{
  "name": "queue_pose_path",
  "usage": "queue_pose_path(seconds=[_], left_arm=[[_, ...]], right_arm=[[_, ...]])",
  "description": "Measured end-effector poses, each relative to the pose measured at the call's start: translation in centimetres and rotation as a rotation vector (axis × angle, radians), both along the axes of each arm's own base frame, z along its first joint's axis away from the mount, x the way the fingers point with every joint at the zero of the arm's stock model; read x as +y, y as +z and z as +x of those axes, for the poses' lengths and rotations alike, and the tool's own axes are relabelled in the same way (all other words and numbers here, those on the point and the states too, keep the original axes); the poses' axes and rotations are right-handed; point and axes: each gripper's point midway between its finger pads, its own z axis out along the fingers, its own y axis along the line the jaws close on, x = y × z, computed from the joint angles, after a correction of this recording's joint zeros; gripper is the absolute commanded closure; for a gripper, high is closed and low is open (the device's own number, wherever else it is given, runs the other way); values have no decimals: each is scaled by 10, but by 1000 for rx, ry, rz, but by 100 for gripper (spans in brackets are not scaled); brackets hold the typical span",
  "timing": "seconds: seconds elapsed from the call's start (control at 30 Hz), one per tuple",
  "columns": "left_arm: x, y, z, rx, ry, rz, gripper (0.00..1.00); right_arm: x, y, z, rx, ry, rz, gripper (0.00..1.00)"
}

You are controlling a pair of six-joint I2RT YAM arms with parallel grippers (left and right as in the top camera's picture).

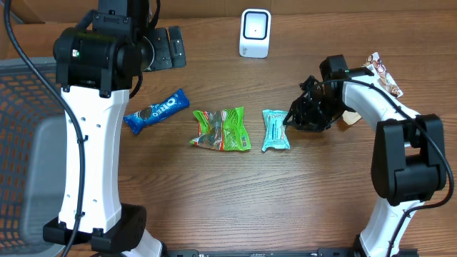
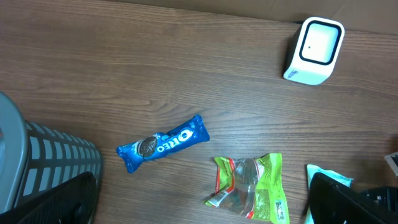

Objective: Scan the item barcode

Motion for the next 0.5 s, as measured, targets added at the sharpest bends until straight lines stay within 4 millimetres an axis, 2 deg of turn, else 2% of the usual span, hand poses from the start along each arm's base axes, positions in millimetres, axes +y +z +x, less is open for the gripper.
queue_pose_path(seconds=[0.23,0.4,0.5], left_arm=[[0,0,0,0,0,0,0],[0,0,0,0,0,0,0],[0,0,0,0,0,0,0]], right_arm=[[7,-8,-8,31,-26,37,56],[21,-3,-10,38,-13,88,58],[30,3,-12,46,-6,144,49]])
